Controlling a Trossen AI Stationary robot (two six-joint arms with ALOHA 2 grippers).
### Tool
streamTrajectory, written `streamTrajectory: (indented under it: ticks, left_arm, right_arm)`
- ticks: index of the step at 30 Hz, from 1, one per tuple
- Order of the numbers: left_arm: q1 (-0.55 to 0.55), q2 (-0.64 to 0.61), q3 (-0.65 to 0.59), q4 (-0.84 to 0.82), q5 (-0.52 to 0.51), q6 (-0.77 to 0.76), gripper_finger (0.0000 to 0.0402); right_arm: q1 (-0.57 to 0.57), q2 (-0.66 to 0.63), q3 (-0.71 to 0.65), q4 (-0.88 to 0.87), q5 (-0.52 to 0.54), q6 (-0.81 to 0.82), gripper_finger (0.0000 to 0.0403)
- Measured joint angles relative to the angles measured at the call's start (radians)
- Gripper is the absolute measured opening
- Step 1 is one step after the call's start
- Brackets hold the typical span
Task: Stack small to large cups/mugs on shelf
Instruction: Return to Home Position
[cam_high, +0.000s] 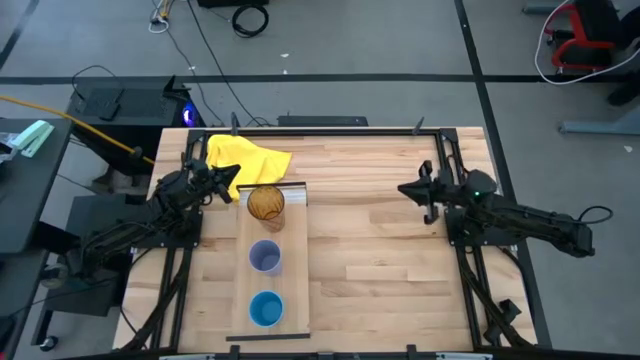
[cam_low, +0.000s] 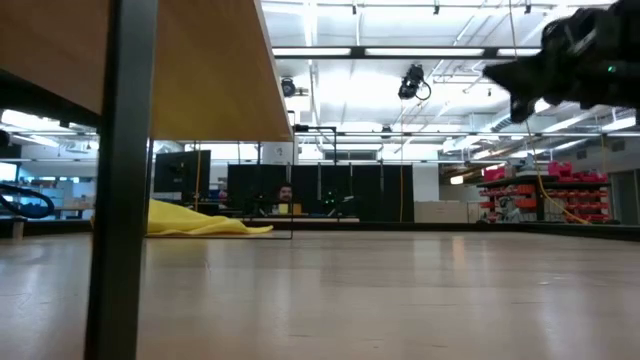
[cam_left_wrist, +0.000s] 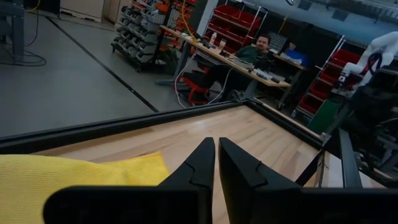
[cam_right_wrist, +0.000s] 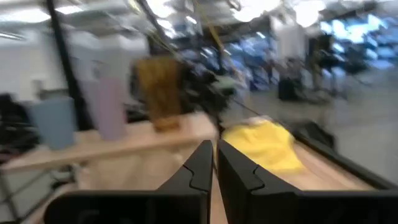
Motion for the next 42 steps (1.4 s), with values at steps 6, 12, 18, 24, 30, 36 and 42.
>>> streamTrajectory:
  ticks: [6,12,18,24,30,36,42]
  left_arm:
    - [0.0,0.0,0.0,0.001,0.0,-0.001,0.0023]
    - [0.0,0.0,0.0,0.001,0.0,0.0,0.0028]
    - [0.0,0.0,0.0,0.002,0.0,-0.001,0.0036]
    - [0.0,0.0,0.0,0.002,0.0,0.0,0.0031]
    - [0.0,0.0,0.0,0.002,0.0,-0.001,0.0025]
    - [0.0,0.0,0.0,0.002,0.0,0.0,0.0032]
    - [0.0,0.0,0.0,0.002,0.0,-0.001,0.0034]
  right_arm:
    - [0.0,0.0,0.0,-0.075,0.189,-0.004,0.0029]
    - [0.0,0.0,0.0,-0.124,0.249,-0.029,0.0029]
    - [0.0,0.001,0.0,-0.163,0.249,-0.022,0.0029]
    - [0.0,0.001,0.0,-0.164,0.249,-0.02,0.0029]
    - [0.0,0.001,0.0,-0.163,0.249,-0.019,0.0029]
    - [0.0,0.001,0.0,-0.163,0.248,-0.019,0.0029]
    - [0.0,0.001,0.0,-0.163,0.248,-0.019,0.0029]
